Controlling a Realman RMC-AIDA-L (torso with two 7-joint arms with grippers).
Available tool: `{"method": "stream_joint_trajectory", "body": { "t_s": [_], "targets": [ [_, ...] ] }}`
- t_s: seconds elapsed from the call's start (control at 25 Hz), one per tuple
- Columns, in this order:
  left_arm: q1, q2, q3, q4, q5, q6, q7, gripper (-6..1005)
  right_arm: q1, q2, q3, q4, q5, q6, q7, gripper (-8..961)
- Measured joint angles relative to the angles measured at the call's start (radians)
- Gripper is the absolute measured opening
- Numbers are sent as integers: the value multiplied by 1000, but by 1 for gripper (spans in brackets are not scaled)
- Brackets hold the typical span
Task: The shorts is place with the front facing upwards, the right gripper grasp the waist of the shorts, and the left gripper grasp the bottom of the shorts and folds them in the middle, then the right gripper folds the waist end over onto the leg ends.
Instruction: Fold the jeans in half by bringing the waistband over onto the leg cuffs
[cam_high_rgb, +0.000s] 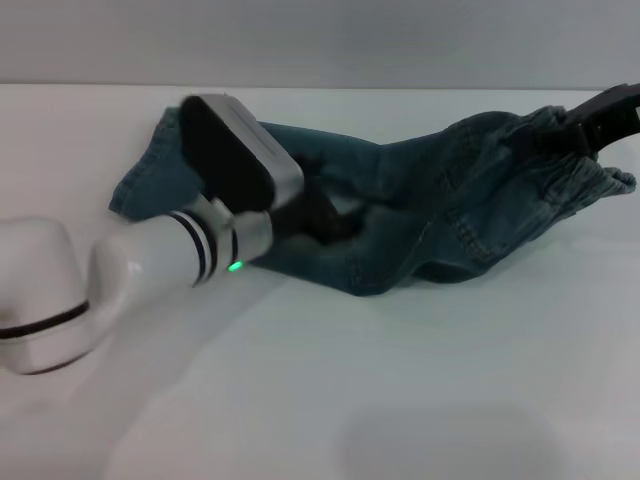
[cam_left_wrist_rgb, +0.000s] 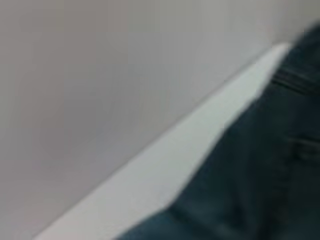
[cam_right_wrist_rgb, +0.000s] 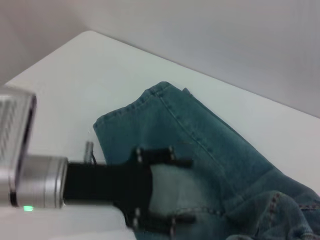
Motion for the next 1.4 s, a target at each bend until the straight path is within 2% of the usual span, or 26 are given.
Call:
{"method": "stream_joint_trajectory", "body": {
  "t_s": [0.2,0.88,1.4],
  "targets": [
    [-9,0,73,4,-1,-24,2,842,0,1,2,-6,23,0,0,21],
    [3,0,109,58,-3,18,1,842,43,-16,3,-37,53,-12,24,21],
    [10,0,166,112,-3,37,-3,842,88,-16,2,-30,53,-15,26,20]
  ]
}}
